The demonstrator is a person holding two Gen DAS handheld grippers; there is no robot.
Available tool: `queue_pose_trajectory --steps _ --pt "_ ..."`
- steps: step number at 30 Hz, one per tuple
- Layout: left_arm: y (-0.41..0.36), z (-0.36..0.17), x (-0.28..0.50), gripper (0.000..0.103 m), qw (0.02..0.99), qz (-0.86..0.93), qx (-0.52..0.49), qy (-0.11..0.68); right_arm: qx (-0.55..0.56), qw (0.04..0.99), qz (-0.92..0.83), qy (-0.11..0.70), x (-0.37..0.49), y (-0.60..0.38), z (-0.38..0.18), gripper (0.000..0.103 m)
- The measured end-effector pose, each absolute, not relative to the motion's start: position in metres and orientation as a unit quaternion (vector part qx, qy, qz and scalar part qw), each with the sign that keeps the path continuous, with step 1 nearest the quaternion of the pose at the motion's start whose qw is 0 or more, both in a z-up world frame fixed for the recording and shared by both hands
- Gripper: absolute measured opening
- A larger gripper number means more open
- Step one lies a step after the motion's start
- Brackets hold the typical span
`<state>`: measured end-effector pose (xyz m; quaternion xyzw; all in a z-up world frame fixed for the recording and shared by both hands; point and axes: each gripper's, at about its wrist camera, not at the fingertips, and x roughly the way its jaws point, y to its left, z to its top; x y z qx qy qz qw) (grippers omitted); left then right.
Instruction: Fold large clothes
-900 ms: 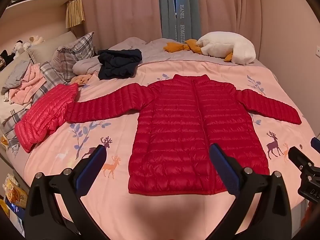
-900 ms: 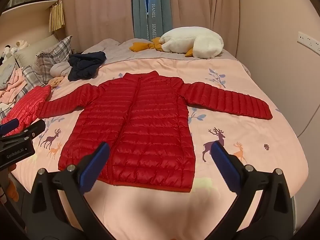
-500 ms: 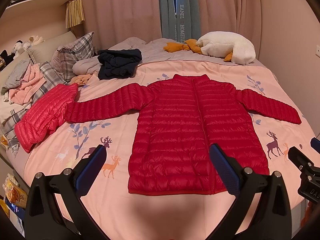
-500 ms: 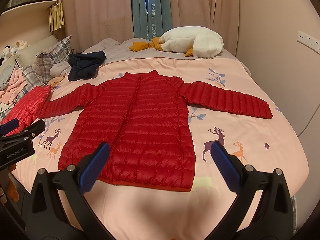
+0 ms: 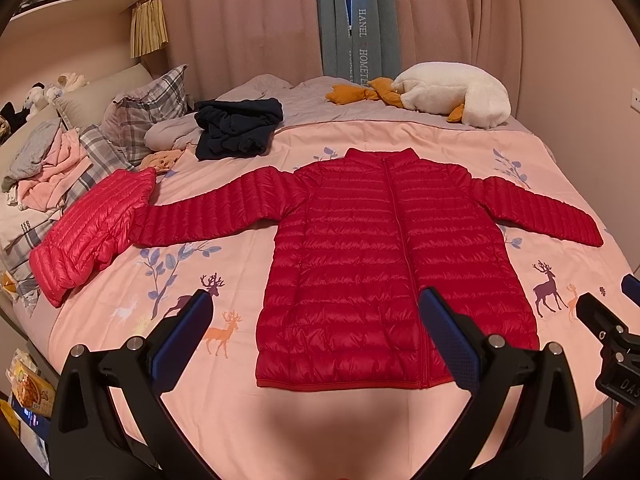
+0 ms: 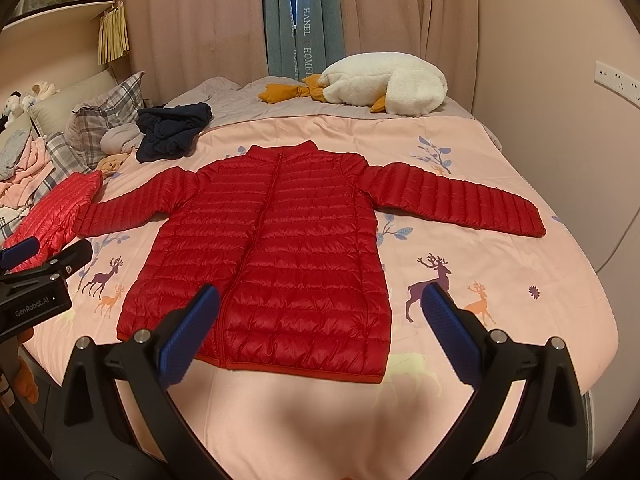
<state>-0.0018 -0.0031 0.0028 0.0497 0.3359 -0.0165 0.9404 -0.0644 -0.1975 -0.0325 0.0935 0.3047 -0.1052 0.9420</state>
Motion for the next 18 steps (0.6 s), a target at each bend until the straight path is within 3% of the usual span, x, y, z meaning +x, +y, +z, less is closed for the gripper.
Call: queue_pose_trajectory --steps 18 --pt "-0.007 0.007 -0.004 0.102 0.937 -0.028 0.039 0.346 0.108 0.942 -0.092 0.303 -0.065 -0.199 -0.043 0.101"
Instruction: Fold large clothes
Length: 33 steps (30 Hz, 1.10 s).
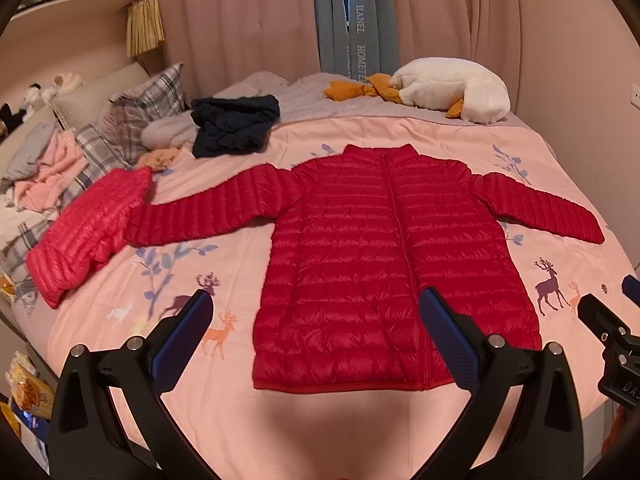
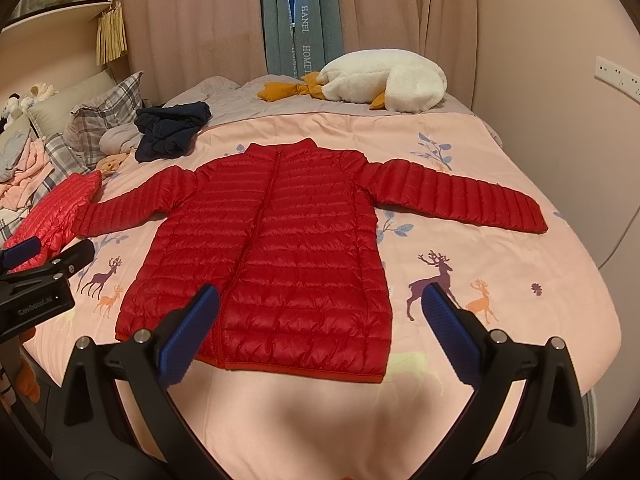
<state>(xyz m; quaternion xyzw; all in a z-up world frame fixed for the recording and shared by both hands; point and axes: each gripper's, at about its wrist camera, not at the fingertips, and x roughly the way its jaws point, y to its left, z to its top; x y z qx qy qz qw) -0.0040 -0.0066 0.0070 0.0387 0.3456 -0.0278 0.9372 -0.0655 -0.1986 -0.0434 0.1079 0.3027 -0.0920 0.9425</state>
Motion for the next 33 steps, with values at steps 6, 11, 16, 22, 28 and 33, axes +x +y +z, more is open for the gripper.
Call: queue_pose_trajectory --steps 6,11,16,22,28,33 --pt "0.027 -0.036 0.036 0.102 0.907 -0.125 -0.104 0.389 0.258 0.928 0.105 0.246 -0.058 -0.215 -0.072 0.101" --pt "0.096 -0.094 0.083 0.102 0.858 -0.146 -0.298 0.392 0.316 0.917 0.145 0.198 -0.047 -0.219 -0.095 0.101" --pt "0.177 -0.133 0.118 0.102 0.85 -0.062 -0.355 0.383 0.322 0.909 0.169 0.203 -0.04 -0.218 -0.103 0.101" --pt "0.263 -0.155 0.163 0.102 0.847 0.013 -0.376 0.376 0.338 0.897 0.18 0.219 -0.017 -0.222 -0.113 0.101" --pt "0.329 -0.17 0.207 0.102 0.82 0.022 -0.45 0.352 0.304 0.905 0.161 0.251 0.004 -0.214 -0.122 0.101" --pt "0.357 -0.19 0.235 0.102 0.802 0.014 -0.496 0.333 0.289 0.907 0.15 0.267 0.022 -0.208 -0.124 0.101"
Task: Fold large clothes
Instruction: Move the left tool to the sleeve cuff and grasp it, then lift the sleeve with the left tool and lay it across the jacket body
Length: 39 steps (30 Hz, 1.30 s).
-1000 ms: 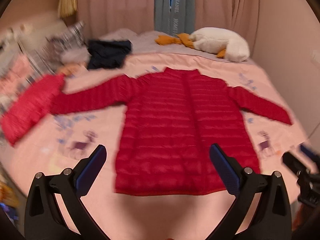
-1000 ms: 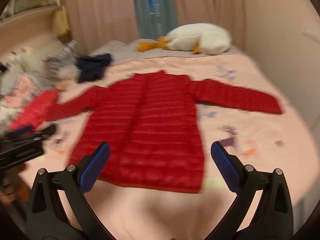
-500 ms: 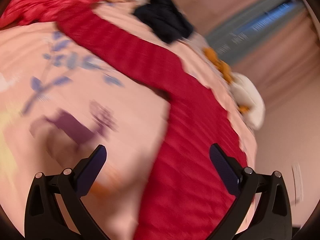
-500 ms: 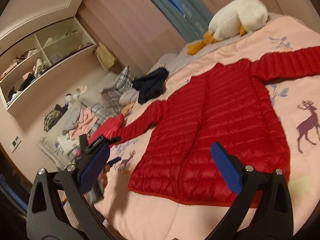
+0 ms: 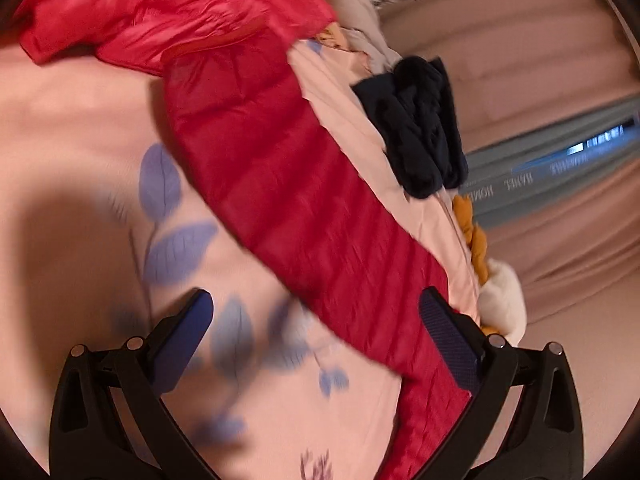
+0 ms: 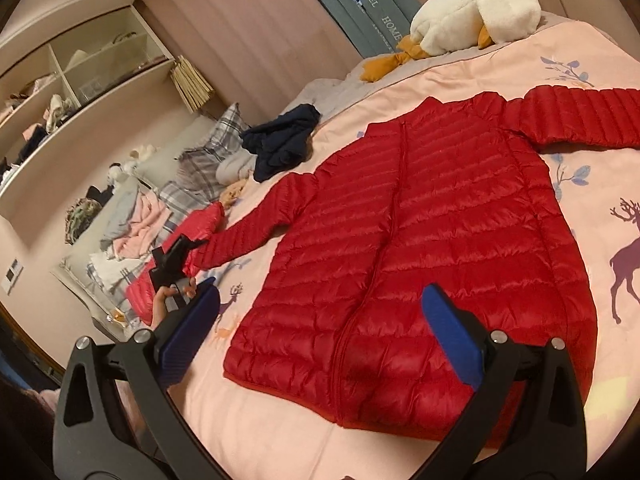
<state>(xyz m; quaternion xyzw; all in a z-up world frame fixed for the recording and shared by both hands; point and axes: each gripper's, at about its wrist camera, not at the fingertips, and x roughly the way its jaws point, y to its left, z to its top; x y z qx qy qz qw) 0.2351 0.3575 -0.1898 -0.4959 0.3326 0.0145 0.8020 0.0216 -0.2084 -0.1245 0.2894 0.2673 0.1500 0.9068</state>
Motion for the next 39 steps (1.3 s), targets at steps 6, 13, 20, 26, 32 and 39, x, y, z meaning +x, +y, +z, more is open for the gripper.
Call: queue_pose_trajectory --steps 6,13,20,26,32,39 --pt "0.381 -0.188 0.257 0.102 0.807 0.041 -0.513 0.289 0.274 0.91 0.14 0.276 0.042 -0.202 -0.125 0.101" --pt "0.393 -0.191 0.275 0.055 0.815 0.093 -0.495 0.288 0.239 0.918 0.134 0.287 0.059 -0.19 -0.128 0.101" --pt "0.394 -0.198 0.273 0.009 0.816 0.127 -0.461 0.324 0.231 0.916 0.137 0.297 0.064 -0.184 -0.137 0.101" --pt "0.339 -0.114 0.273 0.009 0.878 0.095 -0.348 0.314 0.251 0.911 0.14 0.296 0.063 -0.194 -0.14 0.101" --pt "0.255 -0.04 0.274 0.009 0.915 0.021 -0.258 0.309 0.262 0.903 0.154 0.304 0.07 -0.187 -0.141 0.101" --pt "0.159 -0.009 0.282 0.009 0.928 -0.047 -0.185 0.319 0.243 0.908 0.146 0.309 0.056 -0.186 -0.139 0.101"
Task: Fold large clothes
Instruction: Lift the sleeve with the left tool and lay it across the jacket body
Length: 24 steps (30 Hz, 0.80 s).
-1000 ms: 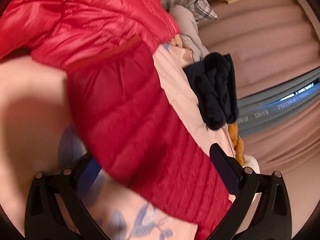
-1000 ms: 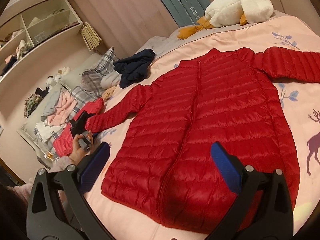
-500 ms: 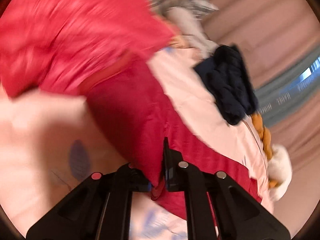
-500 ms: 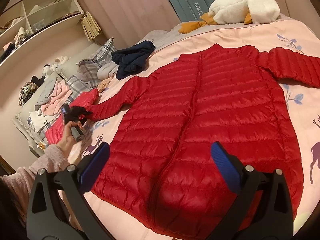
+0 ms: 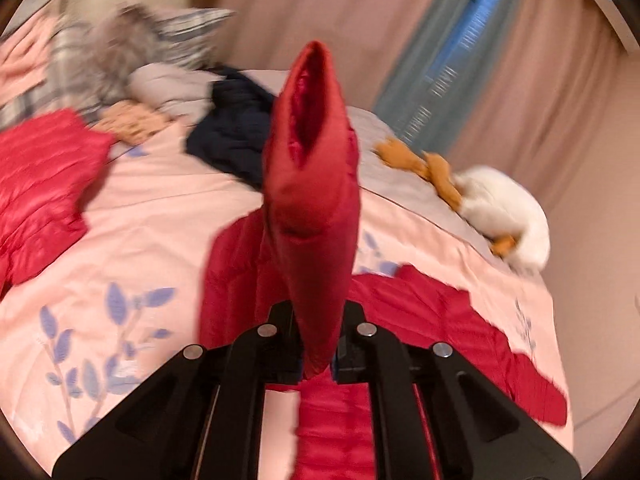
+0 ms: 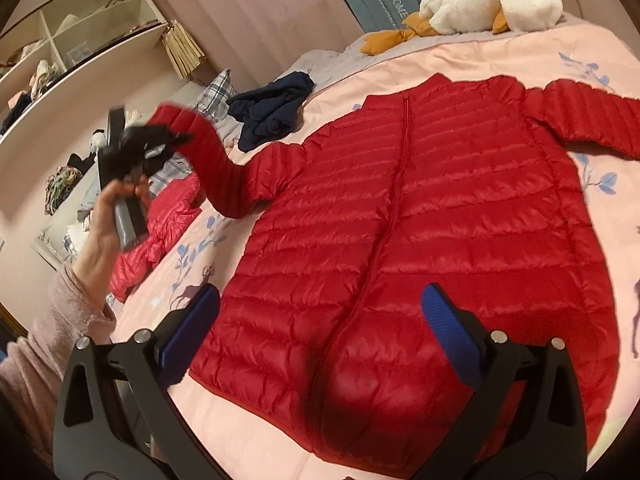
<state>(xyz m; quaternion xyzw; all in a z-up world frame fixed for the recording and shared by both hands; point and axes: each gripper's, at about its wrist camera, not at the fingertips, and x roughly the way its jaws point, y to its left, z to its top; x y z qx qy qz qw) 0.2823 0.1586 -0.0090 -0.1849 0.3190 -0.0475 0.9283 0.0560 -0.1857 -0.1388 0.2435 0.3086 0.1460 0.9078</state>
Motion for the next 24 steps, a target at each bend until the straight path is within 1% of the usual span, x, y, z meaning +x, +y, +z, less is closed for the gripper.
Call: queue_pose_trajectory --steps 4,11,12,13,15,17,18,19,24 --pt "0.101 -0.015 0.278 0.009 0.926 -0.085 -0.148 0.335 0.257 0.909 0.13 0.3 0.045 -0.207 -0.14 0.101" --pt "-0.009 -0.059 0.282 0.009 0.906 -0.127 -0.086 0.394 0.284 0.908 0.092 0.294 0.03 -0.245 -0.149 0.101" --pt "-0.019 -0.065 0.283 0.009 0.903 -0.131 -0.077 0.402 0.286 0.908 0.086 0.295 0.029 -0.25 -0.151 0.101" --pt "-0.03 -0.072 0.283 0.012 0.9 -0.135 -0.069 0.41 0.286 0.907 0.081 0.297 0.028 -0.254 -0.152 0.101" --pt "-0.051 -0.09 0.286 0.021 0.888 -0.151 -0.06 0.43 0.29 0.906 0.071 0.299 0.027 -0.263 -0.154 0.101" --pt "-0.061 -0.101 0.288 0.047 0.876 -0.171 -0.059 0.447 0.298 0.904 0.068 0.3 0.029 -0.271 -0.156 0.101" --pt "-0.066 -0.106 0.288 0.073 0.872 -0.177 -0.059 0.452 0.303 0.901 0.068 0.302 0.029 -0.274 -0.158 0.101" --pt "-0.068 -0.11 0.288 0.089 0.869 -0.181 -0.058 0.456 0.31 0.898 0.069 0.305 0.032 -0.279 -0.159 0.101" --pt "-0.063 -0.11 0.273 0.09 0.861 -0.219 -0.074 0.452 0.333 0.887 0.077 0.309 0.055 -0.292 -0.158 0.101"
